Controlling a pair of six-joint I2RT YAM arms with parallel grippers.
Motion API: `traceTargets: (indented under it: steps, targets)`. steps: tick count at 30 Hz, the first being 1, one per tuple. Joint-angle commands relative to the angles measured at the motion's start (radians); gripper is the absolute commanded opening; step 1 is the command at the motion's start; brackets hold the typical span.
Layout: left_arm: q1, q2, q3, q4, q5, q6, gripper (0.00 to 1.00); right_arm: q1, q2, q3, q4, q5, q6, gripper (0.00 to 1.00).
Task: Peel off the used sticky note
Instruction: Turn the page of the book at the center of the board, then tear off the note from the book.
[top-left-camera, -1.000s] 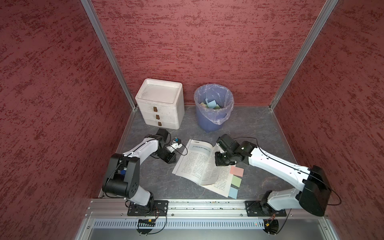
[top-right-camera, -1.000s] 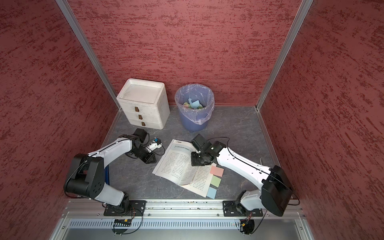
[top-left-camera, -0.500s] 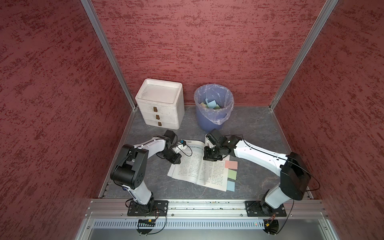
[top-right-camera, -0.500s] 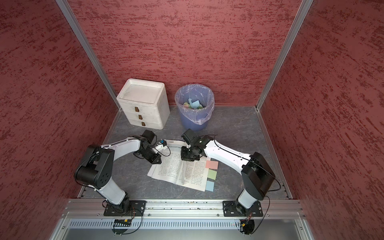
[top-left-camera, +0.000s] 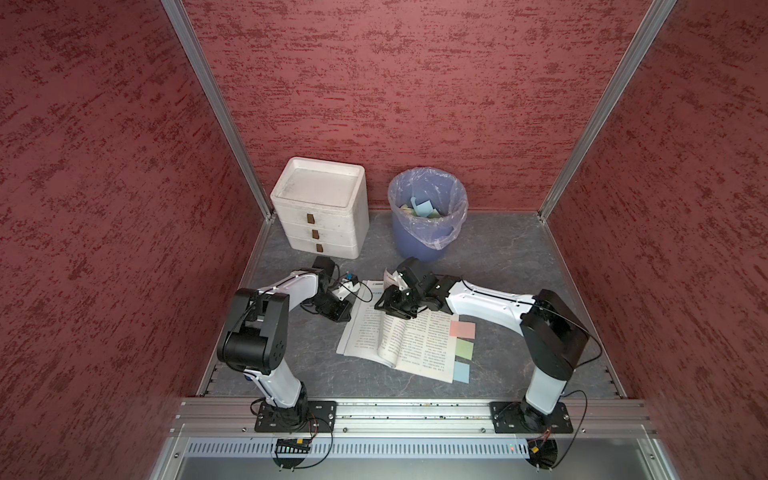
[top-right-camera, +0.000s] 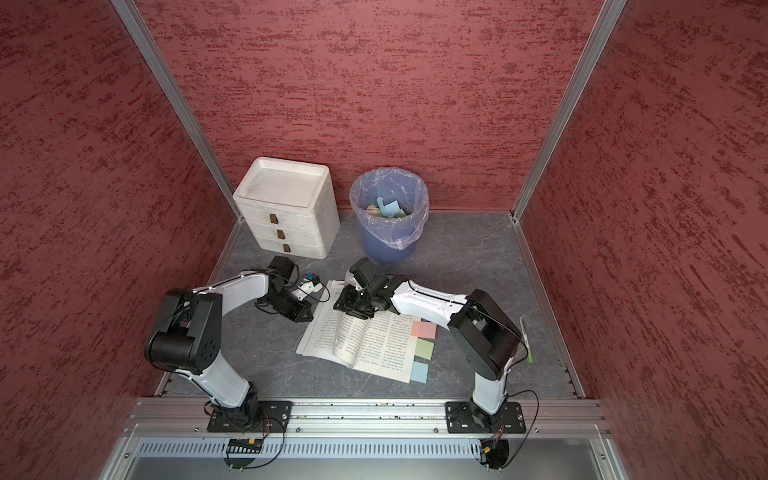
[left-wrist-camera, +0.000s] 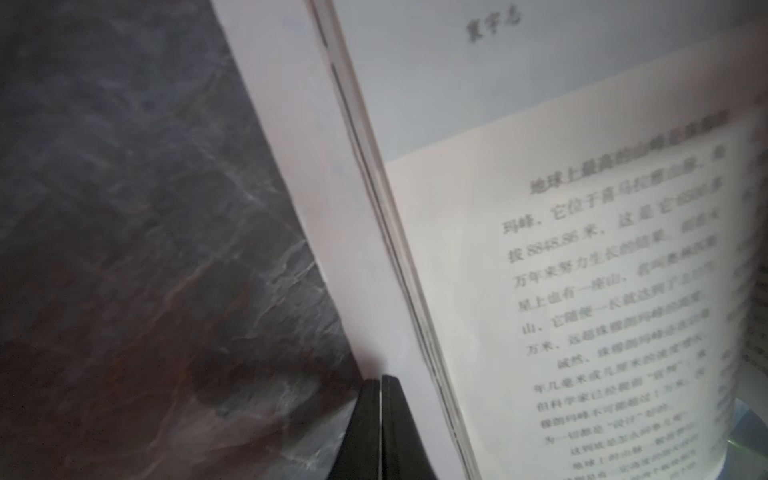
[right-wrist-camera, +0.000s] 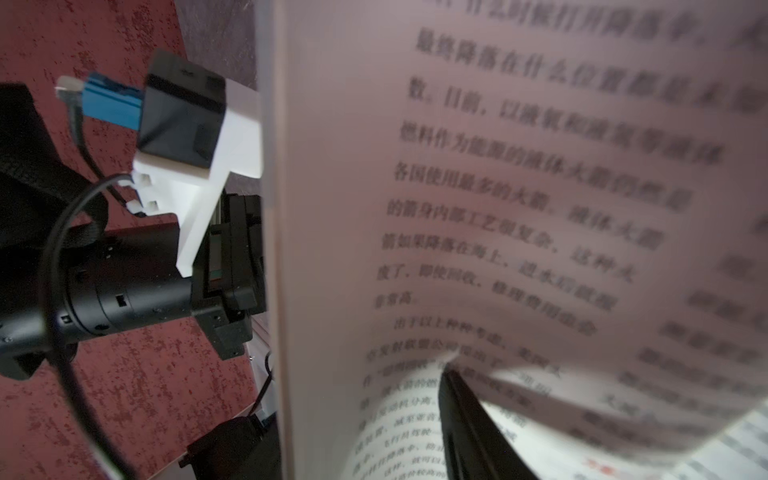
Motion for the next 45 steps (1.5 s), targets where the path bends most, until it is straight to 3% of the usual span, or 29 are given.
traceTargets:
  steps: [1,7,11,15,19,23,33,38,45]
  targets:
    - [0.02,-0.034,0.024,-0.029,0.035,0.036,0.07,0.018,0.037,0.053,0.099,-0.027,0.035,0.56]
    - [0.122,-0.1,0.087,-0.097,0.077,0.058,0.07,0.026,0.066,0.081,0.132,-0.04,0.021,0.85]
    - [0.164,-0.149,0.135,-0.147,0.077,0.071,0.07,0.026,0.086,0.073,0.195,-0.079,0.042,0.89]
    - [0.146,-0.197,0.178,-0.192,0.119,0.035,0.07,0.022,0.081,0.045,0.271,-0.108,0.073,0.89]
    - [0.036,-0.223,0.201,-0.211,0.129,-0.024,0.08,-0.016,-0.05,-0.012,0.199,-0.064,0.019,0.9]
    - [-0.091,-0.205,0.255,-0.214,0.133,-0.08,0.08,-0.092,-0.256,-0.122,-0.008,0.028,-0.082,0.93]
    - [-0.362,-0.026,0.421,-0.171,0.097,-0.114,0.07,-0.403,-0.72,-0.499,-0.384,0.125,-0.189,0.96]
    - [-0.495,0.087,0.49,-0.115,0.064,-0.116,0.07,-0.492,-0.801,-0.596,-0.414,0.126,-0.173,0.93]
    - [-0.637,0.278,0.619,-0.056,-0.023,-0.126,0.07,-0.54,-0.748,-0.616,-0.403,0.125,-0.185,0.89]
